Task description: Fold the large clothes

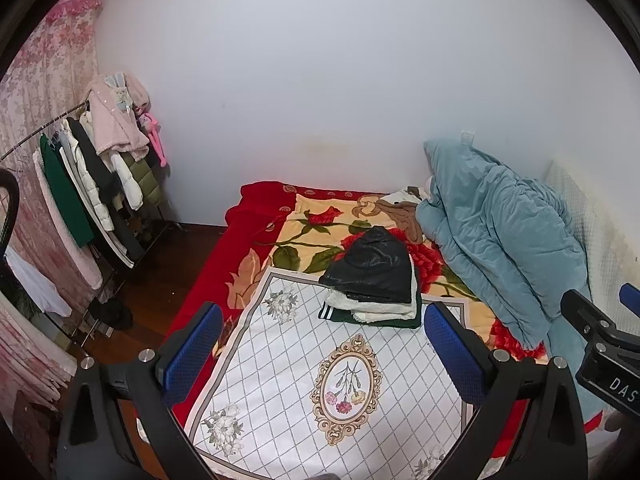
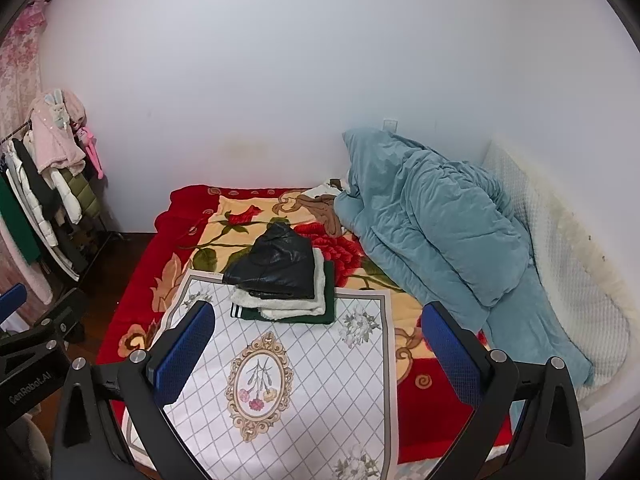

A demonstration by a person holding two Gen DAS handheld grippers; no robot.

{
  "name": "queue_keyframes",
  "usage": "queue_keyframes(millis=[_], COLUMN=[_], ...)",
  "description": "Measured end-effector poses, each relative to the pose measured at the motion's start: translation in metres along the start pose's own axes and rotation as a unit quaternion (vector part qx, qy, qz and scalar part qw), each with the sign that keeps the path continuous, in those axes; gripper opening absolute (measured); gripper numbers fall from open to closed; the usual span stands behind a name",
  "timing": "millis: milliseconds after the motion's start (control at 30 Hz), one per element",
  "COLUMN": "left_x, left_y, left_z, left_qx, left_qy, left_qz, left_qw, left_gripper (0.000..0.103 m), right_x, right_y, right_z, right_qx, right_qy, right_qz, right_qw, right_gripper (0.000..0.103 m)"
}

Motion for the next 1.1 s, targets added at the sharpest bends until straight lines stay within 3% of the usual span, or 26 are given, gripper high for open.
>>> queue_keyframes(millis=[1100], left_x=[0.0028], left_y=[-0.006], left_z=[-0.0048], left_qx=[-0.003], left_qy=[-0.002], left_qz=[-0.003], left_qw=[1.0], left_gripper=[0.103], right_x=[0.0015], right_y=[-0.0029], right_z=[-0.0033], right_qx=[0.008], right_qy=[-0.002], right_qz=[0.003], right_qw=[1.0], right_gripper=[0.103])
Point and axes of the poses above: each gripper's, at about its wrist camera, not at the fingertips, and x roughly against the way its jaws point, y to its left, z to its underside, the point moved 6 cm from there along -x, roughly the way its jaws point, and after that the axes turned 4 degrees about -x, right-handed, at the moved point
